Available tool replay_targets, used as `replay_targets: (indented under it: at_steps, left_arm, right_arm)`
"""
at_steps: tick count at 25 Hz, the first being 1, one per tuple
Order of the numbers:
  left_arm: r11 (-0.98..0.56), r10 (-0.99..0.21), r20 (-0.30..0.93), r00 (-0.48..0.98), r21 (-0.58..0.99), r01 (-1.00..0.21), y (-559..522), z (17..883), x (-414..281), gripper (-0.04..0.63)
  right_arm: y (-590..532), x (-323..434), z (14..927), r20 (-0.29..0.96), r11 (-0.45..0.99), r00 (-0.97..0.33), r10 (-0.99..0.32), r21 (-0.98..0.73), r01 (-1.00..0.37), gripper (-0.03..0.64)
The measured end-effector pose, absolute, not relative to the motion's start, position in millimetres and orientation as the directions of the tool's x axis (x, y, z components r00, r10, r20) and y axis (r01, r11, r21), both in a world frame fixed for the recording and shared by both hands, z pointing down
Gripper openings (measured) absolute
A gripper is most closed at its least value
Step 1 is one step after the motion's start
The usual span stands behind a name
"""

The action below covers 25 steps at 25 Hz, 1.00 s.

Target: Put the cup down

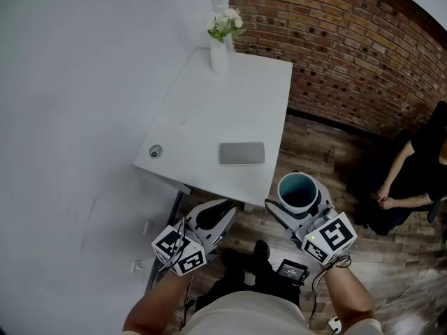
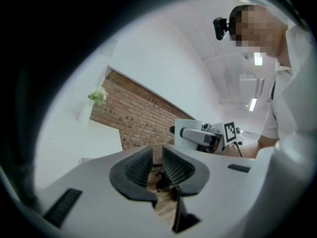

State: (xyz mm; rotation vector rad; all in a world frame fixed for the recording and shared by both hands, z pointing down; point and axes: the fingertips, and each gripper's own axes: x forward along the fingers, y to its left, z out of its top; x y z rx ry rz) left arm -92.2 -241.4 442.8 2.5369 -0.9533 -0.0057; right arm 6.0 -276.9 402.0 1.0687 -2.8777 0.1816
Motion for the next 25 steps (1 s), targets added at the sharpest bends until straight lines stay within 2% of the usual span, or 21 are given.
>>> replay_targets:
  at_steps: [7,12,19,25]
  left_arm:
    - [-0.644,-0.665,0.157,0.730,0.376,-0.667,-289,457,-93,0.057]
    - [-0.629,-0.693,0.161,0.703,0.342,-0.698,-331,478,-99,0.057]
    - [-0.589,-0.709,0.231,0.667,0.326,-0.739,-367,531,-109,0.060]
    - [-0.574,-0.706,0.263,0.658,0.332,-0.749,-383,558,-109,0.098]
  right_arm:
    - [-329,-11,413,0.053,0.788,-0.792,-0.608,-0.081,-0.611,0.379]
    - [-386,-21,436,0.015,0.761,-0.763,-0.646,-0.061,-0.646,0.379]
    - [-443,-41,506,0.086,0.739,-0.740,-0.667,-0.052,-0.672,0.379]
    - [-473,-60,556,0.129,0.730,-0.726,-0.676,-0.021,-0.683,0.379]
